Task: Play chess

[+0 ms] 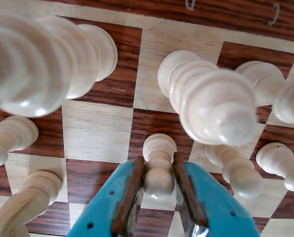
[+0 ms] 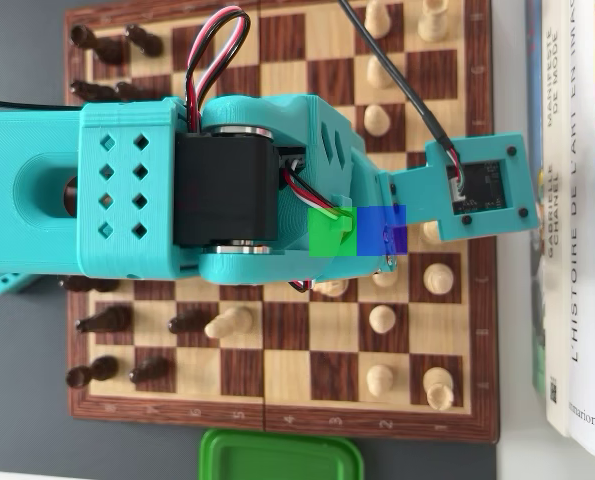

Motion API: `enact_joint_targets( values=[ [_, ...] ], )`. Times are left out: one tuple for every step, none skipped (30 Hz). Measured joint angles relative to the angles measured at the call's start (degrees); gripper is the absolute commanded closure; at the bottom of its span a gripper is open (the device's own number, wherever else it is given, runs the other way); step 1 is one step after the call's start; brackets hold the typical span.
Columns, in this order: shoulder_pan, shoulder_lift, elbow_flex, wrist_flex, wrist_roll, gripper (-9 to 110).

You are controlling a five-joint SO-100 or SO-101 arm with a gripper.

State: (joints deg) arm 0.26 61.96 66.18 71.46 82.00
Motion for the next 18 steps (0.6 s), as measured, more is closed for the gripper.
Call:
enact_joint_targets(
  values=[
    [0.0, 0.0, 0.0, 0.0, 0.0, 95],
    [0.0, 0.0, 0.0, 0.0, 0.0, 95],
    [0.0, 0.1, 0.0, 0.0, 0.0, 95],
    [0.0, 0.5, 0.0, 0.0, 0.0, 95],
    [0.0, 1.4, 0.0, 0.0, 0.0, 95],
    [0.0, 2.4, 0.5, 0.0, 0.0, 95],
    [0.0, 3.4, 1.1, 0.0, 0.0, 95],
    [0.0, 4.4, 1.9, 0.0, 0.0, 95],
    [0.0, 5.2, 2.9, 0.0, 0.0, 95],
    [0.0, 5.8, 3.6, 0.0, 0.0, 95],
    [0.0, 6.4, 4.4, 0.0, 0.0, 95],
    [0.0, 7.0, 5.2, 0.0, 0.0, 95],
    [0.0, 7.6, 5.8, 0.0, 0.0, 95],
    [0.0, 8.2, 6.5, 0.0, 0.0, 95],
    [0.0, 8.9, 7.5, 0.0, 0.0, 95],
    [0.0, 9.4, 8.3, 0.0, 0.0, 95],
    [0.0, 10.0, 9.2, 0.0, 0.0, 95],
    [0.0, 10.7, 10.3, 0.0, 0.0, 95]
  ],
)
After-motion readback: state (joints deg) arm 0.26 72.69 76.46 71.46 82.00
